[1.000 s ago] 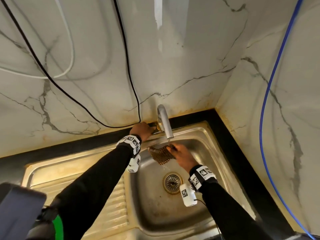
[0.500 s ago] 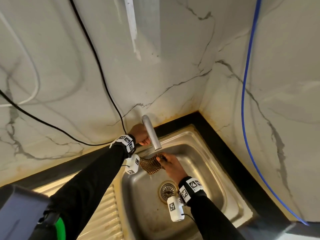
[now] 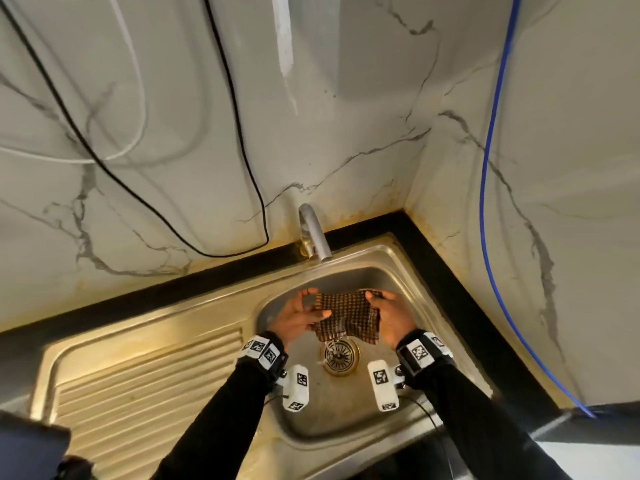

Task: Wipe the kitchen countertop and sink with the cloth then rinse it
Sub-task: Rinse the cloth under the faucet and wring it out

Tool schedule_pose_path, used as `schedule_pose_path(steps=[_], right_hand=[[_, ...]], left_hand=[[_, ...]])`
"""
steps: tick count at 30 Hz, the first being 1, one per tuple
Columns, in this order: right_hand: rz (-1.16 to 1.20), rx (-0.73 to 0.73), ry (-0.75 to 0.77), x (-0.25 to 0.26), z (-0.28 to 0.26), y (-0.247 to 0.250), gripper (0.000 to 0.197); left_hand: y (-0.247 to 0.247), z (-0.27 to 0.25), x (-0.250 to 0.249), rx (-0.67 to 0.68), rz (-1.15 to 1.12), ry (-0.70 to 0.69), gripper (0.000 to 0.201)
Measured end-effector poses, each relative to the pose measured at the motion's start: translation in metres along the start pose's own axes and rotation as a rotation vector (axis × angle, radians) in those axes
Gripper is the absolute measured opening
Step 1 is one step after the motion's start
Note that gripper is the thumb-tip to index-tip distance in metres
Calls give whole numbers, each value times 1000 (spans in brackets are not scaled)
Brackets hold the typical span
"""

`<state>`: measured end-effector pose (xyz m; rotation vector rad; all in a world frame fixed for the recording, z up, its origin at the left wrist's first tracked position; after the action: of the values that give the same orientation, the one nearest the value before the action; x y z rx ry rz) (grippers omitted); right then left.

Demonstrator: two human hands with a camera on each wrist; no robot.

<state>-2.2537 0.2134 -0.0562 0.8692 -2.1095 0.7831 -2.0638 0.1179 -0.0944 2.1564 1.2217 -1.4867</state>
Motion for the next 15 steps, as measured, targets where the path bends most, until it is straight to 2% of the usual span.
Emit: schedule_pose_path(steps=[2, 3, 4, 6, 7, 8, 10, 12, 14, 15], right_hand=[[-42, 62, 11, -7, -2, 15, 24], [-108, 118, 22, -9, -2, 20, 35], [-235, 187, 38, -12, -5, 24, 55], [-602, 298, 75, -12, -10, 24, 95], [-782, 343, 94, -11, -14, 21, 104], [-959, 375, 115, -12, -17, 16, 104], [-1318, 379, 202, -13, -18, 7, 86], [-1598, 365, 326, -12, -19, 0, 54], [-1734, 375, 409, -6, -24, -8, 28], [-1770, 396, 442, -5, -25, -11, 22]], left_hand=[[-8, -9, 3, 26, 6, -13, 87], [-10, -12, 3, 27, 44, -31, 88], [-13, -17, 2, 12, 88, -58, 79], [-19, -21, -5, -6, 205, -107, 49], [-25, -23, -9, -17, 273, -115, 38], [-28, -24, -13, -26, 338, -107, 33], [-34, -28, -22, -48, 456, -54, 38], [-38, -32, -30, -34, 571, 11, 56], [-41, -35, -33, -14, 813, 62, 66], [-42, -37, -32, -16, 974, 81, 64]])
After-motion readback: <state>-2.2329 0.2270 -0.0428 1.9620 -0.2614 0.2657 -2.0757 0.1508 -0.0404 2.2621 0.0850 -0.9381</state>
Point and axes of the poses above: each hand's wrist, its own z-axis towards the middle knuckle, its own y-axis out of the back of the hand, x = y × z, the point moved 2 cm from there along z, towards the middle knuckle, and after that the axes turned 4 degrees about x, right-handed, at the moved point
